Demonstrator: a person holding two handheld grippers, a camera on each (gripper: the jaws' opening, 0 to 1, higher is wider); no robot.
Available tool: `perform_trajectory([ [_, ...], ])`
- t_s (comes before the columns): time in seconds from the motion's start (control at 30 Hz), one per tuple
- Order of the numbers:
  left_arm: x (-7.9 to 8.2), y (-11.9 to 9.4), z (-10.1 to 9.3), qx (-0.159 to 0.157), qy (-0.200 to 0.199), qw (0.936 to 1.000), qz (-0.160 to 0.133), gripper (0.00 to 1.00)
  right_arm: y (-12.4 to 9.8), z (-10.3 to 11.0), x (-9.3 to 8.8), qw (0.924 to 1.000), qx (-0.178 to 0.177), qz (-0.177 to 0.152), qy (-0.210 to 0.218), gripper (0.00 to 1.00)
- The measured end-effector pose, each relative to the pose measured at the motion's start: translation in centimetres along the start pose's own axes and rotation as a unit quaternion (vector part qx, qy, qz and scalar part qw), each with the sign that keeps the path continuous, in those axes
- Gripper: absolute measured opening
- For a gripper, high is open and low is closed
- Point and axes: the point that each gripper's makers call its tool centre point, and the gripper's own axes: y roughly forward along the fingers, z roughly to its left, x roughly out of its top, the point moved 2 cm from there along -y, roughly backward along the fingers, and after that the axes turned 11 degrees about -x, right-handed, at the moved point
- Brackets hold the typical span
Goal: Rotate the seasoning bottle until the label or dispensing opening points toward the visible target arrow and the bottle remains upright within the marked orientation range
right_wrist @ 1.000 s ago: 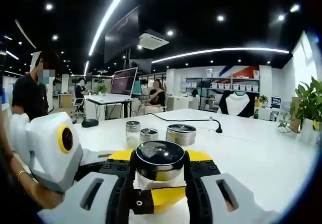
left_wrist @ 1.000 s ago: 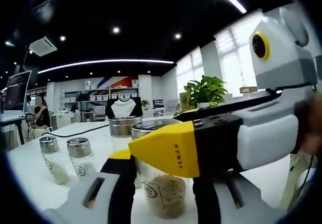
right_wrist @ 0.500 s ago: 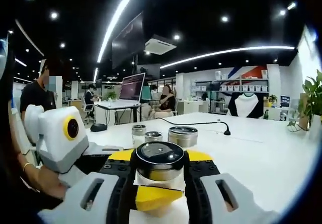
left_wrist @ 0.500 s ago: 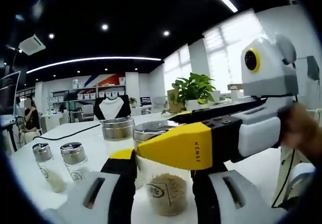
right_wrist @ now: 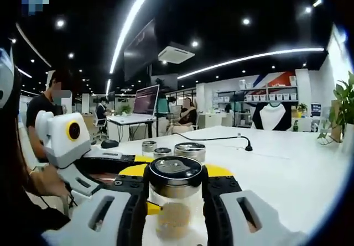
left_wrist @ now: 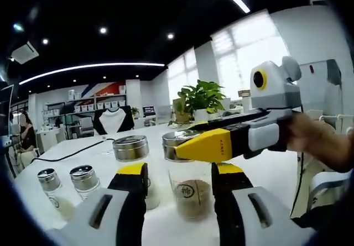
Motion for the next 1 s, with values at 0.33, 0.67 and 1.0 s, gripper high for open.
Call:
perform_trajectory([
  [0.33,-0.8,-1.9,1.2,-0.001,-0.026,0.9995,0.015,0.52,-0.5,-2.4,0.2,0.9998,-0.011,-0.007,-0.017,0.35],
  [0.67,-1.0,-3.2,2.9,0.025,-0.020,0.9992,0.024,0.52,-0.6,-3.3,0.0,0.9995,-0.014,-0.005,-0.028,0.35],
  [1.0,-1.1,-3.8,4.3,0.044,-0.020,0.9985,0.026,0.52,0.0,-4.4,-0.4,0.9995,-0.012,0.000,-0.030,0.35],
])
